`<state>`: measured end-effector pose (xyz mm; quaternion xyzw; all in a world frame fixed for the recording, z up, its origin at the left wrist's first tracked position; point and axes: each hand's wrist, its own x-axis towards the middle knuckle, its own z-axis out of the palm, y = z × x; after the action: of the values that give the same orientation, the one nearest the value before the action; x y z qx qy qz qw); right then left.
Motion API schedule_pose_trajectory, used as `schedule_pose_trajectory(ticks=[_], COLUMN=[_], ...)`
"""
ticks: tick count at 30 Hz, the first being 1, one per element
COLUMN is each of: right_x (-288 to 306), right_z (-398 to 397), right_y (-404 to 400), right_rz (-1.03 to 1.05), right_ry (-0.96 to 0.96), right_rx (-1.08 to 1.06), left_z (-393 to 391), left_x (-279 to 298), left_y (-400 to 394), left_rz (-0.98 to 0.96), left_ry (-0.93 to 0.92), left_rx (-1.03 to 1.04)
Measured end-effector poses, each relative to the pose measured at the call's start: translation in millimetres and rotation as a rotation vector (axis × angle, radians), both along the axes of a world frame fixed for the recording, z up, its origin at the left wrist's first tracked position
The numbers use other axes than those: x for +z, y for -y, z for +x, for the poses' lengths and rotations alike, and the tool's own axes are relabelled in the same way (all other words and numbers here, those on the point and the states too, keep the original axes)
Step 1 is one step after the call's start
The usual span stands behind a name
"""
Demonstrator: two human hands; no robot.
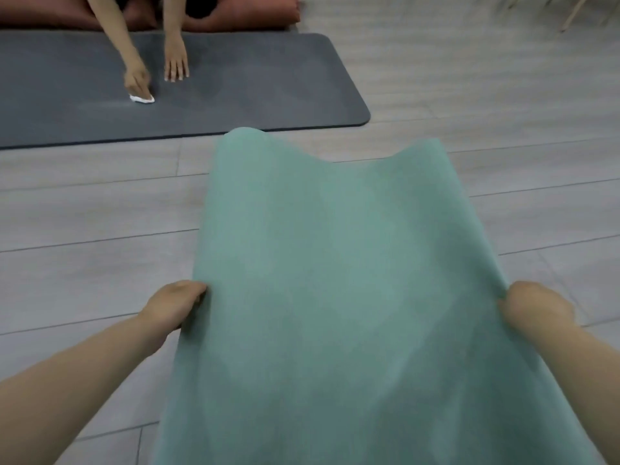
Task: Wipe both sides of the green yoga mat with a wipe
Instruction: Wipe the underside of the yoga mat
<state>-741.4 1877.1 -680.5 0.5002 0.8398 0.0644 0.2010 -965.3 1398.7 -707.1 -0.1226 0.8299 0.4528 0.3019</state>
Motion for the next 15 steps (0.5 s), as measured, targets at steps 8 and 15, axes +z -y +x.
schedule_pose_trajectory(ticks=[8,15], right_x=[-15.8,-35.9], right_z=[6.9,21.4], right_y=[-4.3,-6.2], right_rz=[-0.008,-0.060], right_ry=[-0.005,-0.201], right_rx=[-0.028,-0.095], left_z=[25.4,30.8], left_x=[-30.9,-21.8], left_y=[21.2,-26.4], left_rz=[0.171,0.247], left_ry=[0.261,0.370], left_rx=[0.106,-0.108])
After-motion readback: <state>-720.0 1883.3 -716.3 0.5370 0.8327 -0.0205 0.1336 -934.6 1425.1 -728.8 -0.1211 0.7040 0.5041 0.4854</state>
